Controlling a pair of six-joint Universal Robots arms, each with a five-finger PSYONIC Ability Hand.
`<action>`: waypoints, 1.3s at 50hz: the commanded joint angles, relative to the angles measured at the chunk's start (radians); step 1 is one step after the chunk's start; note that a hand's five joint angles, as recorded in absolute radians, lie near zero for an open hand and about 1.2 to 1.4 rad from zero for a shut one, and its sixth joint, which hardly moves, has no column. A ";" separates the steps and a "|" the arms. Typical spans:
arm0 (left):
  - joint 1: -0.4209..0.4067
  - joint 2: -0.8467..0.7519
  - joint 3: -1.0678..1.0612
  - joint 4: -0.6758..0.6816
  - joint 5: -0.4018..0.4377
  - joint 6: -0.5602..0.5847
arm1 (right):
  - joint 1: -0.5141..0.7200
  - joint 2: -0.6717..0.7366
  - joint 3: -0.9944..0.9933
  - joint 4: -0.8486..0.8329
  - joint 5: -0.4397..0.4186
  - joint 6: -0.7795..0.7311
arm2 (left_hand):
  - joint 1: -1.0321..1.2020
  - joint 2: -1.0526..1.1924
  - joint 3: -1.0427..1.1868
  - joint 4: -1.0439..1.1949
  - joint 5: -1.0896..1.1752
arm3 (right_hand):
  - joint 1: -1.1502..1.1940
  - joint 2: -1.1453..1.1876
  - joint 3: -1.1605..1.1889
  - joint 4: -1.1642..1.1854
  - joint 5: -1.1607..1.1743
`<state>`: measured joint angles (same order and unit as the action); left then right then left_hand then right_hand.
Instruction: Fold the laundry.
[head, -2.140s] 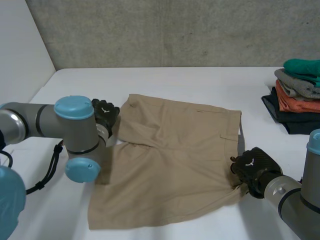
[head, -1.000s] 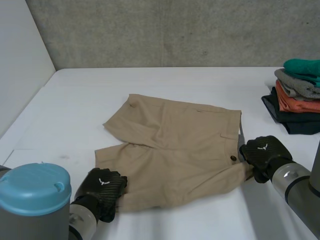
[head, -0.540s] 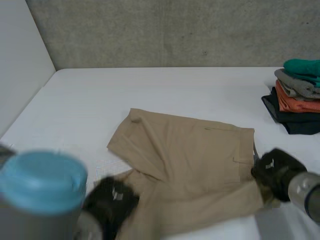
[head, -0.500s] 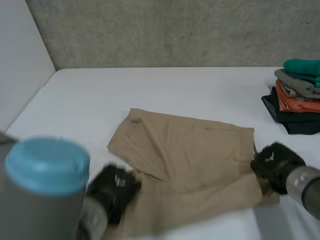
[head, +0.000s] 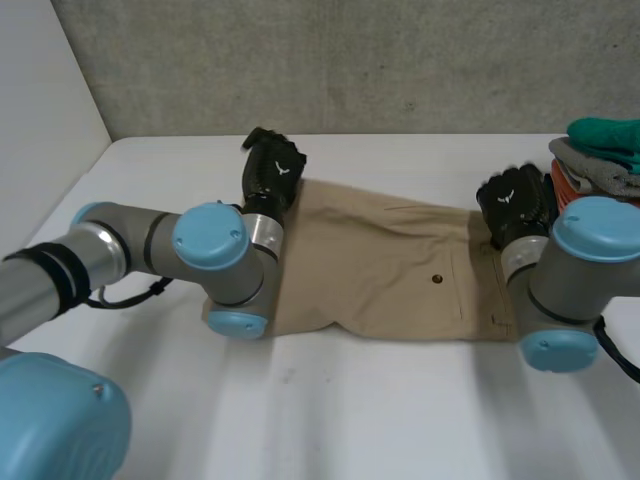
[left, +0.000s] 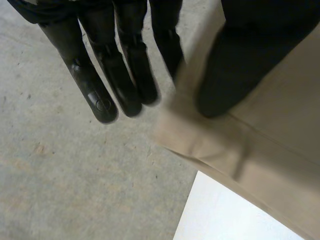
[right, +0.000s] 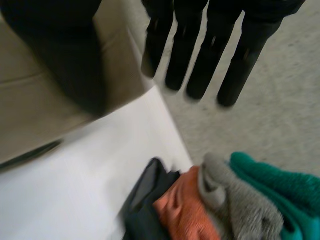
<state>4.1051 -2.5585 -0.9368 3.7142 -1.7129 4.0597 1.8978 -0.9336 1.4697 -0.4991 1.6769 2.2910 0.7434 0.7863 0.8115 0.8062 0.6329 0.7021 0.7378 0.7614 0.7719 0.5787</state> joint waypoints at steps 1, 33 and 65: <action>-0.023 -0.013 0.012 0.015 0.027 -0.021 | 0.000 0.035 -0.063 -0.084 0.076 0.024 | -0.569 -0.612 -0.637 -0.632 -0.633 | -0.528 -0.563 -0.587 -0.597 -0.579; -0.071 0.508 -0.628 -0.132 -0.031 -0.515 | -0.132 -0.140 0.184 0.429 -0.249 0.407 | -0.548 -0.590 -0.616 -0.610 -0.612 | 0.628 0.592 0.568 0.558 0.576; 0.007 0.718 -0.775 -0.142 -0.031 -0.522 | 0.359 -0.061 0.150 -0.018 -0.503 -0.312 | -0.565 -0.608 -0.633 -0.628 -0.629 | 0.694 0.658 0.635 0.624 0.643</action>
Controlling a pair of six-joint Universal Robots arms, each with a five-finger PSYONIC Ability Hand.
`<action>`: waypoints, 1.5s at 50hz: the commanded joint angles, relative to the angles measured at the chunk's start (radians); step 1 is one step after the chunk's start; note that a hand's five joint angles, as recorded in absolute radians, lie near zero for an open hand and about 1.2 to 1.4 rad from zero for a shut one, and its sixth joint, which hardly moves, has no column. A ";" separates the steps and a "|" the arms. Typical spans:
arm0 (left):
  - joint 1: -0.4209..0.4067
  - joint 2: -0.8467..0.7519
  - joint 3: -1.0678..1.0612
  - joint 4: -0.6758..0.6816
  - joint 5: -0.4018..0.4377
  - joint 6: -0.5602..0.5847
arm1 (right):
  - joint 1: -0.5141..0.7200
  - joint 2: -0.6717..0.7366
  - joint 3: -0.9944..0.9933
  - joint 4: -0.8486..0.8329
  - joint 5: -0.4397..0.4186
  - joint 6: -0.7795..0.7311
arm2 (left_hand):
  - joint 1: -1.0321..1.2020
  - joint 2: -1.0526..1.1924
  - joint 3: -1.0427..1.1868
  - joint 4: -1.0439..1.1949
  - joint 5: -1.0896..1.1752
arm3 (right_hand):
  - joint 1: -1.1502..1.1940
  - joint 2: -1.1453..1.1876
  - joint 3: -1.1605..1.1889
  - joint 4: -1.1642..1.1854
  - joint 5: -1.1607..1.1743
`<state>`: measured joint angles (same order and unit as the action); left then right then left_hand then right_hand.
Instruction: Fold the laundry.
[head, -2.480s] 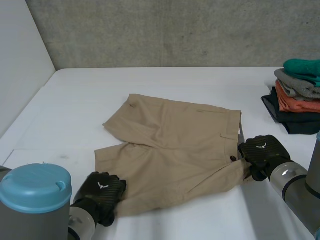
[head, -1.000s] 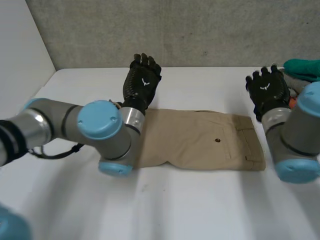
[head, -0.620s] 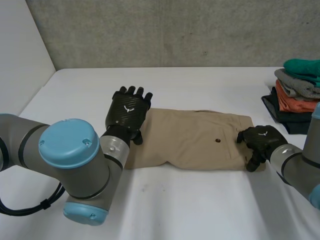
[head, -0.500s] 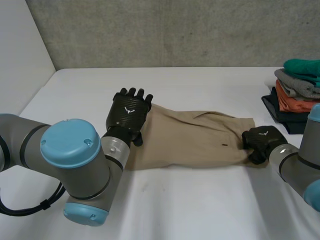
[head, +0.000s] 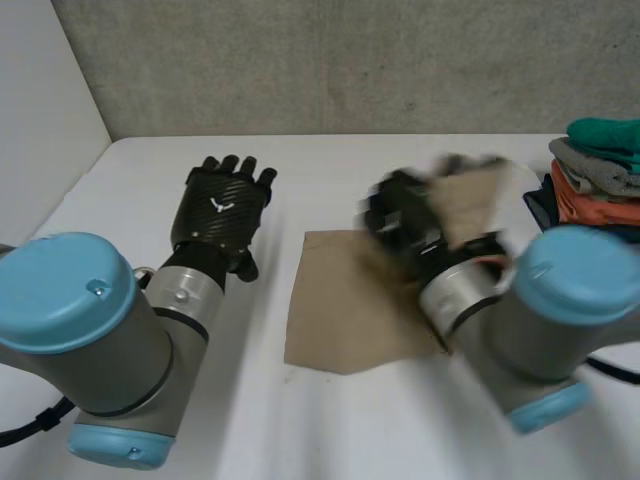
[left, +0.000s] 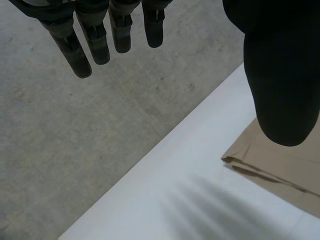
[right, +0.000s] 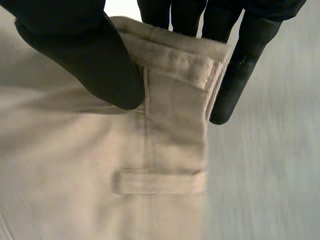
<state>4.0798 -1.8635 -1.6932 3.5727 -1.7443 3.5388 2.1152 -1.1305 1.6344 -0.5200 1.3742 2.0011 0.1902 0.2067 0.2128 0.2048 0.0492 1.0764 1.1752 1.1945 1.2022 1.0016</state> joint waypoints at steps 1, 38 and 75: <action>0.037 0.026 -0.019 0.000 0.000 -0.001 | 0.144 0.149 -0.019 0.012 -0.208 -0.027 | -0.012 -0.028 -0.034 -0.026 -0.045 | 0.320 0.221 0.202 0.194 0.220; -0.073 -0.533 0.653 -0.449 0.077 -0.181 | -0.192 0.204 -0.334 0.617 -0.129 1.015 | 0.103 0.086 0.080 0.088 0.069 | -0.902 -1.001 -1.020 -1.028 -1.002; -0.064 -0.010 0.290 -0.420 0.313 -0.262 | -0.043 -0.184 0.315 0.126 -0.072 0.670 | 0.029 0.013 0.007 0.015 -0.004 | -0.902 -1.001 -1.020 -1.028 -1.002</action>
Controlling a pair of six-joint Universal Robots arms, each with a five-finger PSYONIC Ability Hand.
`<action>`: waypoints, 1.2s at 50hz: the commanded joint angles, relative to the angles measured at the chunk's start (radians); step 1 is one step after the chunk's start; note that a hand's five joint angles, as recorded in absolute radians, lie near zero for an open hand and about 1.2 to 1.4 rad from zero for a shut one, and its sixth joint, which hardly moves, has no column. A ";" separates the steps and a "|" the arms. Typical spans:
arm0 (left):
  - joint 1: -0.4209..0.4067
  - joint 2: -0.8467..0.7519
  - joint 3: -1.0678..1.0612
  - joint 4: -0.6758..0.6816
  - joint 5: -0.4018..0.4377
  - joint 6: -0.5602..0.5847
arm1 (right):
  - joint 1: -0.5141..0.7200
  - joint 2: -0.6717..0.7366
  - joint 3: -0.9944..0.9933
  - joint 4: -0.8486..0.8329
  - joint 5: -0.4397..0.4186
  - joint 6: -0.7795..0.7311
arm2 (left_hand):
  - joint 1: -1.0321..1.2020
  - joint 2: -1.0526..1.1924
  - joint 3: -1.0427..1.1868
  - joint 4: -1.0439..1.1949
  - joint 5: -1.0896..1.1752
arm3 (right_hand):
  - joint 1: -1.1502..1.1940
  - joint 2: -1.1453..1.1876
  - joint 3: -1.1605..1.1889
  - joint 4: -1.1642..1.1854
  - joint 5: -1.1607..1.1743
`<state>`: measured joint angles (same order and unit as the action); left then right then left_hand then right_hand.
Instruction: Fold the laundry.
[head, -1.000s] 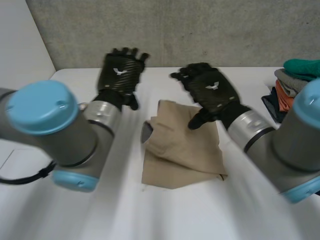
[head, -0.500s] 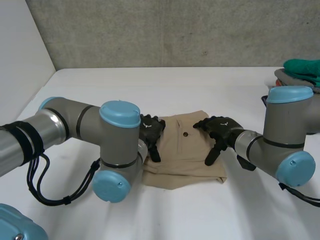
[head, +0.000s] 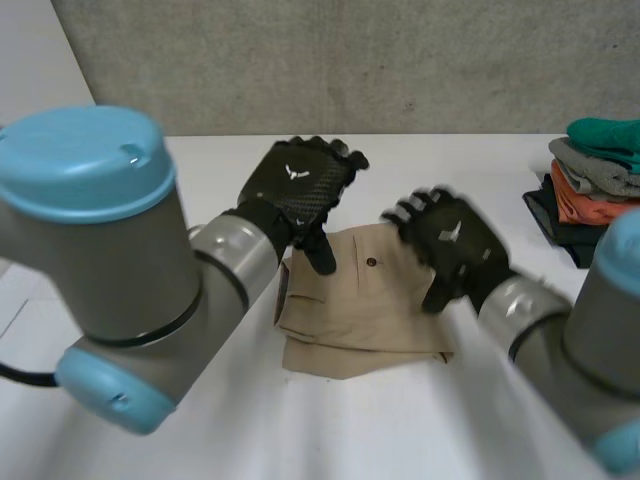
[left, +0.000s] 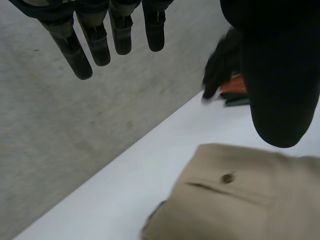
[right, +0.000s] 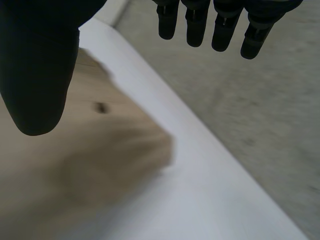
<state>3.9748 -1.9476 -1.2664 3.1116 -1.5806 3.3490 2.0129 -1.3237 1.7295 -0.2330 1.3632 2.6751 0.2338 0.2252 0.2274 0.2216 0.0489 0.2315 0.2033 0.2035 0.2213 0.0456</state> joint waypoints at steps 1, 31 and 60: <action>0.052 0.084 -0.161 0.059 0.169 -0.080 | 0.064 0.017 0.231 -0.181 -0.061 -0.003 | -0.014 -0.006 -0.008 -0.002 -0.004 | -0.057 -0.029 -0.029 -0.047 -0.046; 0.055 0.085 -0.195 0.108 0.180 -0.082 | 0.076 0.425 -0.074 -0.430 0.045 -0.006 | -0.003 0.006 0.004 0.009 0.008 | 0.629 0.657 0.657 0.639 0.641; -0.013 0.150 -0.067 0.140 0.221 -0.076 | -0.252 0.320 -0.743 -0.408 -0.004 0.124 | -0.014 -0.006 -0.008 -0.002 -0.004 | 1.165 1.193 1.193 1.175 1.176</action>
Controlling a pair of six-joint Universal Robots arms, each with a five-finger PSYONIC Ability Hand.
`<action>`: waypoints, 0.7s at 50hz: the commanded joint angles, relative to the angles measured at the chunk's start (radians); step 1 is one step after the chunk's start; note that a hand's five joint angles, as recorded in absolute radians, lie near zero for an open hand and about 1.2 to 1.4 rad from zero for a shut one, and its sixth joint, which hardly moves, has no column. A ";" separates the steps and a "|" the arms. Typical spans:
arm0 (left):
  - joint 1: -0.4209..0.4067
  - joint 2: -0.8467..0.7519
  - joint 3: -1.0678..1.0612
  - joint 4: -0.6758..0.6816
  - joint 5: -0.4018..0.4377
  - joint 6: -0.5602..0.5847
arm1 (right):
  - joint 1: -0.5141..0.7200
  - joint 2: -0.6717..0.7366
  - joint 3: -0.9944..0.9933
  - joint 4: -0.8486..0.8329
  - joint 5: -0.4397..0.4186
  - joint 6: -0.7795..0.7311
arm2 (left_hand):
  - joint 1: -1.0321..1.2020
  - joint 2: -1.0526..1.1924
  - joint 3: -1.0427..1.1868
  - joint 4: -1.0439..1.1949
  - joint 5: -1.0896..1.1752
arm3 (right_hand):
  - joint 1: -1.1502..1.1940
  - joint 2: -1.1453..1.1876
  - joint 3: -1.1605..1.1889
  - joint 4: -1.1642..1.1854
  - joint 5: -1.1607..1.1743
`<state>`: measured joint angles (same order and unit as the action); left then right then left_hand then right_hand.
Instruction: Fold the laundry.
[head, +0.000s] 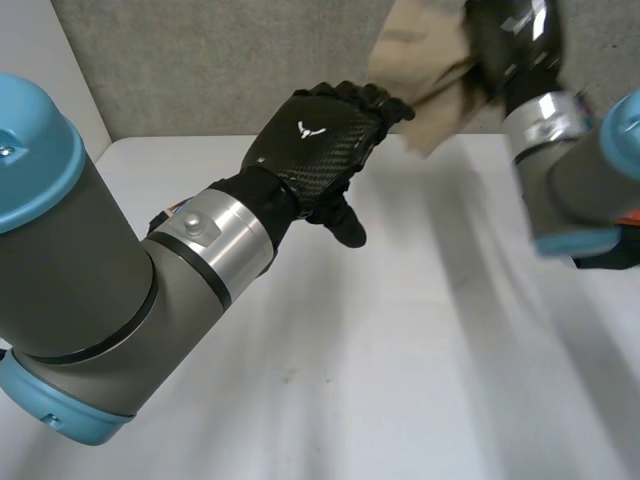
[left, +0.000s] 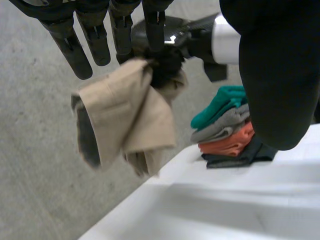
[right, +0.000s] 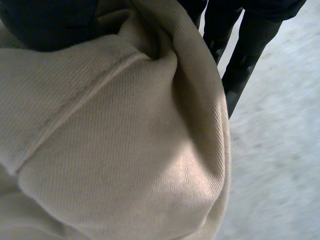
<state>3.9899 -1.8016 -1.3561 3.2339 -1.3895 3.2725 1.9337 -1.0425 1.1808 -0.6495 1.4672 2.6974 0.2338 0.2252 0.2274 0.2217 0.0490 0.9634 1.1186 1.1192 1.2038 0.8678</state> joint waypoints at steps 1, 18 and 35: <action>-0.028 0.004 0.026 0.018 0.041 0.001 | -0.203 0.047 -0.216 0.013 -0.126 0.133 | -0.014 -0.006 -0.008 -0.002 -0.004 | 0.433 0.278 0.277 0.192 0.354; -0.031 0.005 0.008 0.015 0.129 -0.002 | -0.662 0.420 -0.509 0.153 -0.574 0.449 | -0.017 -0.009 -0.011 -0.005 -0.007 | 0.433 0.278 0.277 0.192 0.354; -0.034 -0.011 -0.015 0.012 0.132 -0.002 | -0.797 0.611 -0.457 0.151 -0.746 0.507 | -0.017 -0.009 -0.011 -0.005 -0.007 | 0.433 0.278 0.277 0.192 0.354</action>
<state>3.9566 -1.8015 -1.3640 3.2453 -1.2588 3.2704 1.1306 -0.4628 0.7153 -0.5019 0.7234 3.2075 0.2338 0.2252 0.2274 0.2216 0.0490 0.9634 1.1247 1.1241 1.2051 1.0001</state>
